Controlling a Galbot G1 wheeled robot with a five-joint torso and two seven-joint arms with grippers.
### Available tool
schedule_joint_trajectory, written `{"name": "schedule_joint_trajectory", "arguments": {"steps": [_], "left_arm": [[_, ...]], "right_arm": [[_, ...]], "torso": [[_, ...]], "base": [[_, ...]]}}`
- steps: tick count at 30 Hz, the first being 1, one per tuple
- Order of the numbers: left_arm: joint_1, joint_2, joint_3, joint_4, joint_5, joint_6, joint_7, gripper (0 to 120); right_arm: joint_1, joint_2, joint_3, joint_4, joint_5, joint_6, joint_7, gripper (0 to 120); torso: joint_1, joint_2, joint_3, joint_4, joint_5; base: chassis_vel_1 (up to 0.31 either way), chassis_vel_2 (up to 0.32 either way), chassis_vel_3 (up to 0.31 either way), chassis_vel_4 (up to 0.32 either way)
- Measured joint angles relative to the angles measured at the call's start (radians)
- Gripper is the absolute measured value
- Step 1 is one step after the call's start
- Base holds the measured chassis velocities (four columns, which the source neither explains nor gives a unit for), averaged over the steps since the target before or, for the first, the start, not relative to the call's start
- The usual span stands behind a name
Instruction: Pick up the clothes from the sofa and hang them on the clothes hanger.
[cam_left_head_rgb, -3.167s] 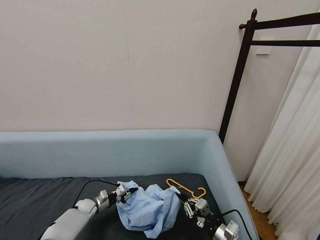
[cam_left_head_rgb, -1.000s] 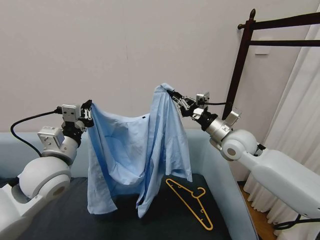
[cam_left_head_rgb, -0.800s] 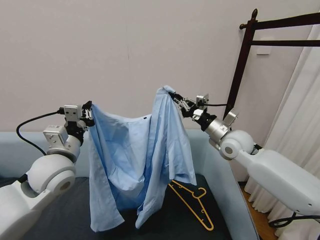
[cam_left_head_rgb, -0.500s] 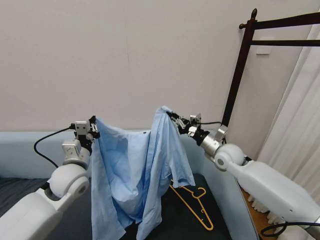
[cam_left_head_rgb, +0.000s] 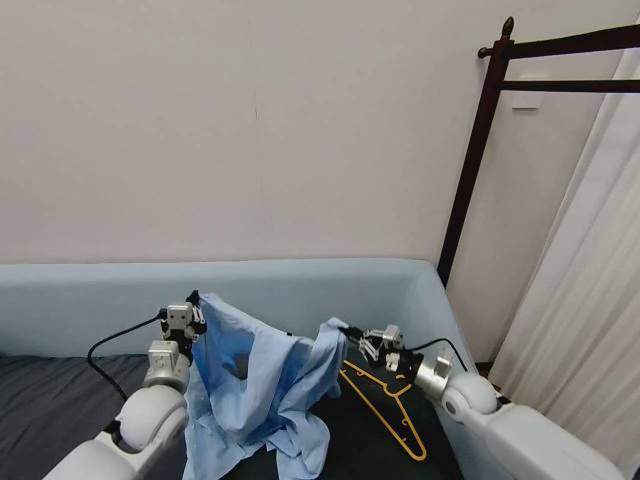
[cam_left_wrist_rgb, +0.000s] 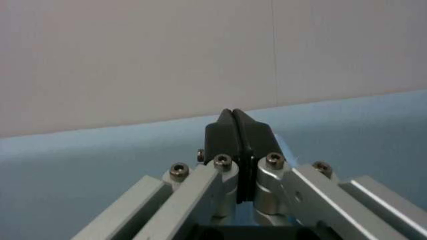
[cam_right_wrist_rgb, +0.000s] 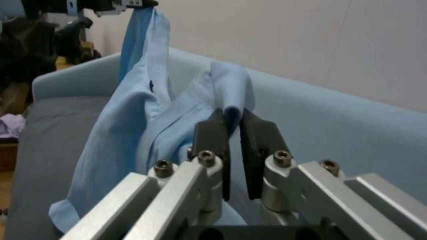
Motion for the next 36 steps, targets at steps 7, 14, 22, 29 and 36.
{"name": "schedule_joint_trajectory", "arguments": {"steps": [7, 14, 22, 29, 36], "left_arm": [[-0.029, -0.012, 0.017, 0.061, 0.003, -0.010, -0.003, 0], [-0.012, -0.018, 0.022, 0.061, 0.019, -0.034, 0.015, 0], [0.010, -0.008, 0.023, 0.031, 0.032, -0.064, 0.042, 0], [0.029, 0.011, 0.031, 0.026, 0.037, -0.117, 0.099, 0], [0.066, 0.016, 0.034, 0.026, 0.037, -0.185, 0.191, 0]], "right_arm": [[-0.066, -0.015, 0.098, -0.043, -0.094, 0.022, -0.076, 37], [-0.197, -0.074, 0.196, 0.020, -0.116, -0.033, -0.034, 64], [-0.305, -0.055, 0.214, 0.168, 0.004, -0.313, 0.392, 92], [-0.213, 0.013, 0.174, 0.026, 0.017, -0.459, 0.460, 100], [-0.105, 0.089, 0.137, -0.192, -0.017, -0.568, 0.423, 100]], "torso": [[0.000, 0.000, 0.000, 0.0000, -0.0002], [0.000, 0.000, 0.000, -0.0002, -0.0002], [0.000, 0.000, 0.000, 0.0000, -0.0002], [0.000, 0.000, 0.000, 0.0003, -0.0003], [0.000, 0.000, 0.000, 0.0000, -0.0004]], "base": [[0.000, 0.000, 0.000, 0.000], [0.000, 0.000, 0.000, 0.000], [0.000, 0.000, 0.000, 0.000], [0.000, 0.000, 0.000, 0.000], [0.000, 0.000, 0.000, 0.000]]}}
